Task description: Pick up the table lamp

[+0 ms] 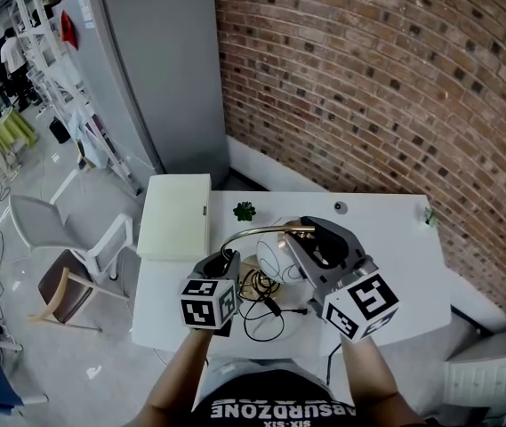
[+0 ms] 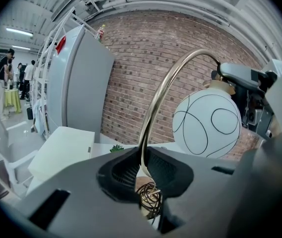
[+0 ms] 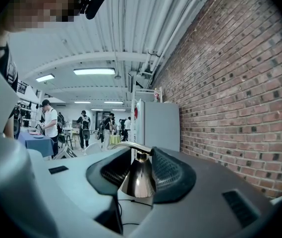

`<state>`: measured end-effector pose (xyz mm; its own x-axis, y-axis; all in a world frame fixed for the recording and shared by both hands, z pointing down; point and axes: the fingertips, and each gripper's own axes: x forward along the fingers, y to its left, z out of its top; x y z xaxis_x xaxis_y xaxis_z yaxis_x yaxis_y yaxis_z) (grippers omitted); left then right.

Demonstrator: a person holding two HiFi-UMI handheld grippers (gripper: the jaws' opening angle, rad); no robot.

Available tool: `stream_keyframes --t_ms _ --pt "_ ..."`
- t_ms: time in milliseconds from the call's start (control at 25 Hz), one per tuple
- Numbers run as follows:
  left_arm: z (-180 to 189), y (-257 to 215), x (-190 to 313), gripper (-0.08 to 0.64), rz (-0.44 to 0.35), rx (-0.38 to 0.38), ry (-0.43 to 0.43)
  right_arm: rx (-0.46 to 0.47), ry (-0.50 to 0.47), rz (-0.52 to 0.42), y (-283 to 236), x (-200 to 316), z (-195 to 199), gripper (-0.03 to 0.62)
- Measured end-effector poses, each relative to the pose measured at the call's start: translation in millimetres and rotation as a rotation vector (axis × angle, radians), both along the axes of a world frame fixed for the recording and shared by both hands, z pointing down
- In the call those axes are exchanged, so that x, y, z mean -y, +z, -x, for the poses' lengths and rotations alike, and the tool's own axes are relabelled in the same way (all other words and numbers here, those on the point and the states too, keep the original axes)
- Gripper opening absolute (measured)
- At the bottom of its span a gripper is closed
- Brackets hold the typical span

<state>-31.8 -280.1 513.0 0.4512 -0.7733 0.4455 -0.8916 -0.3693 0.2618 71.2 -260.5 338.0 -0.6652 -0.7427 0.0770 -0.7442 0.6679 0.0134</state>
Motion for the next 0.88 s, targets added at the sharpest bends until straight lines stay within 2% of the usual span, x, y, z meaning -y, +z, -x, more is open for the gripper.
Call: stream_keyframes --t_ms 880 --pt "-5 -44 0 0.041 -0.071 -0.047 0.035 0.019 -0.014 -0.058 -41 -3 -6 0.129"
